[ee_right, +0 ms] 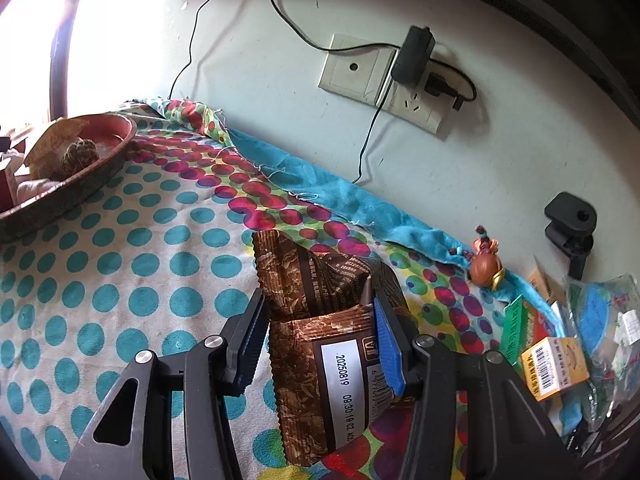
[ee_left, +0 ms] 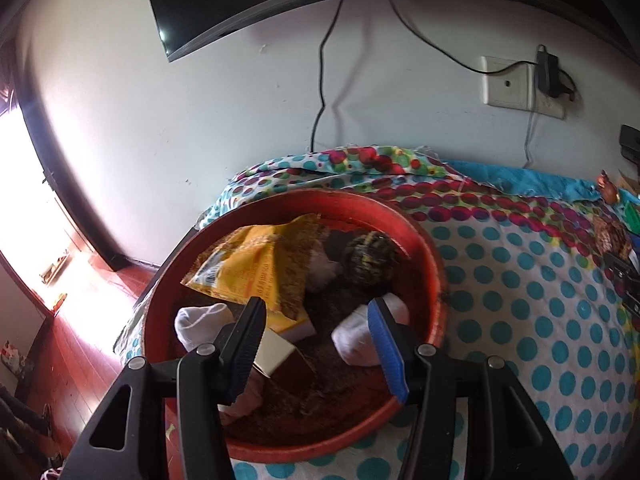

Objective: Organize objects
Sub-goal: 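Withdraw the left tool from the red tray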

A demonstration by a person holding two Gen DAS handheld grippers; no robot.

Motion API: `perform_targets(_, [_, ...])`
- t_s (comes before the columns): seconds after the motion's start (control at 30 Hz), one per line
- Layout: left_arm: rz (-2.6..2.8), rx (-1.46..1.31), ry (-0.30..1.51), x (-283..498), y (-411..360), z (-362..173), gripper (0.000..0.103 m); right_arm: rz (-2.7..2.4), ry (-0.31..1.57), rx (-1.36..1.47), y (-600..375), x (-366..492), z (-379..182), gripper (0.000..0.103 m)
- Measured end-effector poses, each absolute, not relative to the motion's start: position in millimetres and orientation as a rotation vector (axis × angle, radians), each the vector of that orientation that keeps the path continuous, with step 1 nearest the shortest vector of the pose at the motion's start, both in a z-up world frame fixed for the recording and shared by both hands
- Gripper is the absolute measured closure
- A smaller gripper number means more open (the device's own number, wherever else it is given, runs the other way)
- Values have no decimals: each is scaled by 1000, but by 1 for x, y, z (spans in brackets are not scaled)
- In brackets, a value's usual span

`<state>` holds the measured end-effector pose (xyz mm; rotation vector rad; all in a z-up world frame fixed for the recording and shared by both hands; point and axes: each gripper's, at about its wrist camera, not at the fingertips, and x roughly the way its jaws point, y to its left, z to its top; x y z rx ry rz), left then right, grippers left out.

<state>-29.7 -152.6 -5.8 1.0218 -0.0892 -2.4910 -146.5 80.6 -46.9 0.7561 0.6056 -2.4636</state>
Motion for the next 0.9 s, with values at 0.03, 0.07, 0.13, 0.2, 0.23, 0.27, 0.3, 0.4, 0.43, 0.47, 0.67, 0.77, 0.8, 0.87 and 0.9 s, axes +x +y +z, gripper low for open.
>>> perform_targets(0.03, [-2492,1020,-100,-28,-148,-7,48,-2462,597,768,81,-148,-47,56])
perform_targets(0.07, [-2498,1020,-104,-26,-143,-9,48,-2461,582,776,82,-149,-47,56])
perform_targets(0.13, [-2510,1018,-105,-22,-137,-11,48,-2465,576,784,83,-149,-46,56])
perform_targets(0.2, [-2520,1018,-103,-18,-131,-13,48,-2460,556,802,84,-150,-43,56])
perform_targets(0.23, [-2524,1017,-103,-16,-128,-14,48,-2461,552,809,84,-150,-42,57])
perform_targets(0.27, [-2534,1004,-107,-14,-126,-14,48,-2461,546,815,85,-151,-40,57])
perform_targets(0.3, [-2537,998,-114,-12,-124,-14,48,-2459,534,825,86,-152,-38,57])
perform_targets(0.4, [-2554,988,-99,-8,-120,-12,48,-2472,507,842,89,-154,-33,58])
perform_targets(0.43, [-2563,986,-90,-7,-119,-11,48,-2474,484,853,91,-155,-30,58])
perform_targets(0.47, [-2574,989,-82,-7,-118,-11,48,-2478,470,859,91,-155,-28,58])
perform_targets(0.67, [-2617,986,-77,-3,-111,-9,48,-2475,471,862,91,-149,-19,58])
perform_targets(0.77, [-2624,991,-60,-1,-111,-11,48,-2468,468,861,91,-146,-14,59])
perform_targets(0.8, [-2624,990,-54,-1,-111,-12,48,-2467,470,857,92,-144,-13,59])
perform_targets(0.87, [-2630,990,-48,0,-110,-13,48,-2460,491,849,90,-140,-9,59])
perform_targets(0.9, [-2631,995,-42,0,-109,-14,48,-2453,498,849,89,-139,-8,59])
